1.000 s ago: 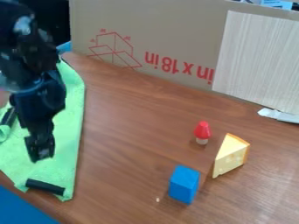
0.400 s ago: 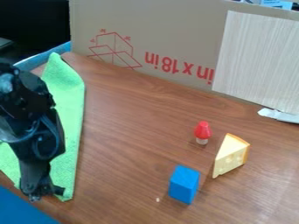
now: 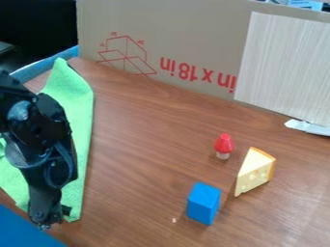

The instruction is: Fold cloth from bottom right to top left

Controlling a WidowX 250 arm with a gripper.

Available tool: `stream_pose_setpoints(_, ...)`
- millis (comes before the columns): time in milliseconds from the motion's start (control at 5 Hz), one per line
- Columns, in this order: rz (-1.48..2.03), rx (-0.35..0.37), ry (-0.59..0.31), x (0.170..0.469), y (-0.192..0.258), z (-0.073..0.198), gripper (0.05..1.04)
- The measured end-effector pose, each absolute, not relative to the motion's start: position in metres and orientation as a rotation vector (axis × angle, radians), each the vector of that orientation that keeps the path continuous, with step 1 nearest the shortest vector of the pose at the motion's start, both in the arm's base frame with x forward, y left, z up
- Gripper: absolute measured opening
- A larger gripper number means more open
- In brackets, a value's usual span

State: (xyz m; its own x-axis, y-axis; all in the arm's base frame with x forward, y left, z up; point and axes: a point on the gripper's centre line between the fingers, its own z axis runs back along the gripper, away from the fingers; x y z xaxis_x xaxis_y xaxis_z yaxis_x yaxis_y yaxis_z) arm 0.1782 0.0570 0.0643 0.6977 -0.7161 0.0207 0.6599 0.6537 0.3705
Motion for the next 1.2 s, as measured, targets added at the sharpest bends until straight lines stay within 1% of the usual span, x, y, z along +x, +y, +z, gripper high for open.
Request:
stream_pose_setpoints(200,-0.783,0.371,-0.151,0.178,0.060,0.056,0.948)
stream_pose_setpoints(400,-0.760,0.391,-0.143,0.178,0.063,0.052,0.664)
stream_pose_setpoints(600,-0.763,0.379,-0.147,0.178,0.061,0.052,0.363)
stream_pose_setpoints(800,-0.764,0.337,-0.156,0.174,0.060,0.058,0.154)
stream_pose_setpoints(1000,-0.737,0.279,-0.189,0.180,0.063,0.078,0.064)
stream_pose_setpoints(1200,-0.624,0.224,-0.220,0.201,0.085,0.105,0.055)
